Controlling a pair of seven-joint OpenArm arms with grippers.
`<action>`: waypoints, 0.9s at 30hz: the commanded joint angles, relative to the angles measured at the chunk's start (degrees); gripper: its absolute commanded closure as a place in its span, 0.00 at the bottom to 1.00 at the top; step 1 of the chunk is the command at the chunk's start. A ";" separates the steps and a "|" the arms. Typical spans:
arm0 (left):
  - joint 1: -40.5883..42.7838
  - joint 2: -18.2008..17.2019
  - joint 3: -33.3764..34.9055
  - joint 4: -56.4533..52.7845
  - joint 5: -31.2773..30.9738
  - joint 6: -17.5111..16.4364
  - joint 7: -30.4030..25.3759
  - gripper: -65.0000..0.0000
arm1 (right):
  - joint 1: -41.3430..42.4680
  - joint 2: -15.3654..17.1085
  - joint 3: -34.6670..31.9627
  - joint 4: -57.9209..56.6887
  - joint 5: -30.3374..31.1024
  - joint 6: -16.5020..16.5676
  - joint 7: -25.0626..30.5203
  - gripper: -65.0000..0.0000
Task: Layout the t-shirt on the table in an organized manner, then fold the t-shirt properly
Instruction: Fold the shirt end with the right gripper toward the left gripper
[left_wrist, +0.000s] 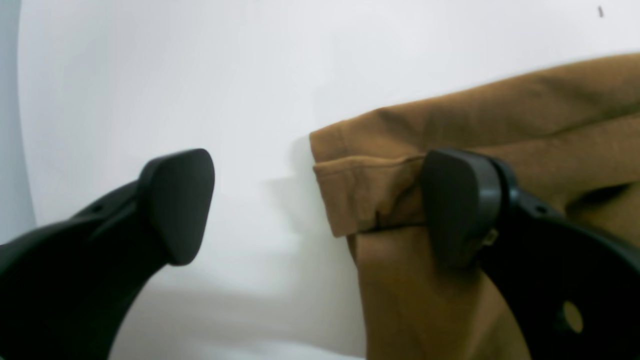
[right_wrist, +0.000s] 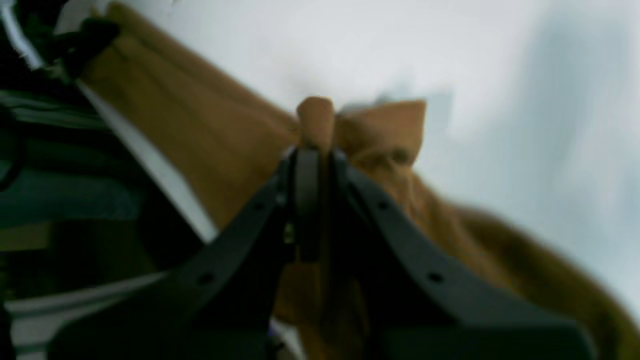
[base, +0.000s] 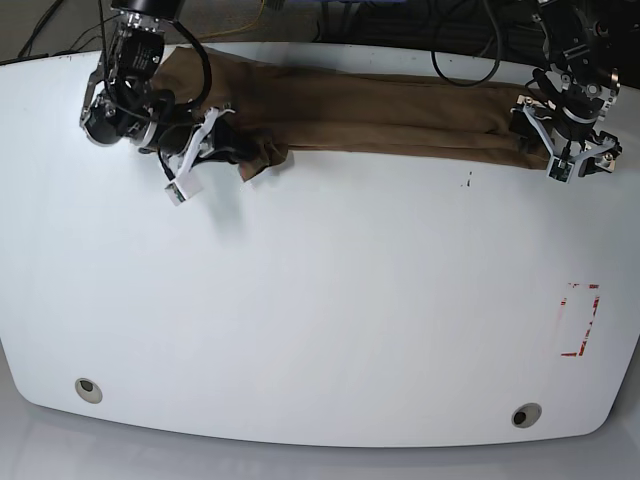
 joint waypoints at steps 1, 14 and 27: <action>-0.22 -0.67 -0.04 1.03 -0.36 0.14 -1.07 0.05 | -1.90 1.83 -0.37 1.13 3.69 0.32 0.79 0.96; -0.22 -0.67 -0.04 0.95 -0.36 0.14 -1.07 0.05 | -9.63 9.75 -6.97 4.30 14.06 0.32 0.79 0.96; -0.22 -0.67 -0.04 0.95 -0.45 0.14 -1.07 0.05 | -9.72 14.23 -13.21 4.47 12.66 0.32 0.79 0.77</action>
